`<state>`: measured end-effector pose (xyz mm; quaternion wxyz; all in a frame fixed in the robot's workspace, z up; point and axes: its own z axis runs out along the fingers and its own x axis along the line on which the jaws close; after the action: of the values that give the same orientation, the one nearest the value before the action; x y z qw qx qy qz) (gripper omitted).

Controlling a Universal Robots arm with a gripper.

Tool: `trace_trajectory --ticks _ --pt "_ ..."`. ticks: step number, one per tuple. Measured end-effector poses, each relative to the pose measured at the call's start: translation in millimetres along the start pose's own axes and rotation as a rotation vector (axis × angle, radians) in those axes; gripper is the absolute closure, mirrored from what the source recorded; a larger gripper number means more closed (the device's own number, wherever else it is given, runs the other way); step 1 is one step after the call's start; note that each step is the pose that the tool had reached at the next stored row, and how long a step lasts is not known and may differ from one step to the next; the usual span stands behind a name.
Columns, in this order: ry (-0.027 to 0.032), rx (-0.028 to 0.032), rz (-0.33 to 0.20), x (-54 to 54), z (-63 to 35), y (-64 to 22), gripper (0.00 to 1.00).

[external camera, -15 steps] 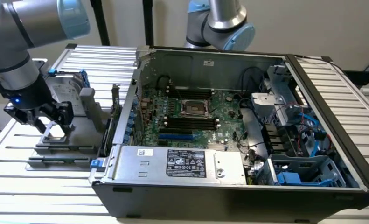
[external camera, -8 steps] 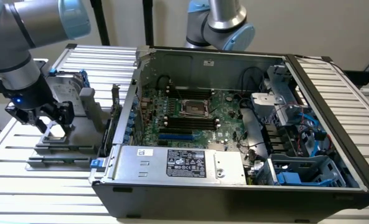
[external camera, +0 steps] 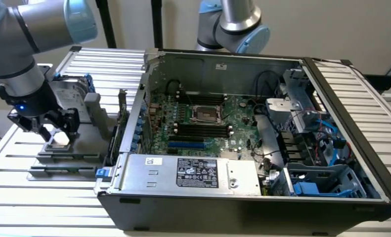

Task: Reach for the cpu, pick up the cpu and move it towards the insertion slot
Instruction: 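Pick up the cpu and move it towards the insertion slot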

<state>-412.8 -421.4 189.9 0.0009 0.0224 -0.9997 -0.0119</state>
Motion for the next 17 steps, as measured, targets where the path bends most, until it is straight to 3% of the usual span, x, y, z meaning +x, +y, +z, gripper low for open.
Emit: trace_trajectory --ticks 14,16,17 --pt "0.0001 0.0001 0.000 -0.7 4.6 2.4 0.35" --pt "0.0005 0.0005 0.000 -0.6 4.6 2.4 0.37" --pt "0.0005 0.0005 0.000 -0.6 4.7 2.5 0.43"
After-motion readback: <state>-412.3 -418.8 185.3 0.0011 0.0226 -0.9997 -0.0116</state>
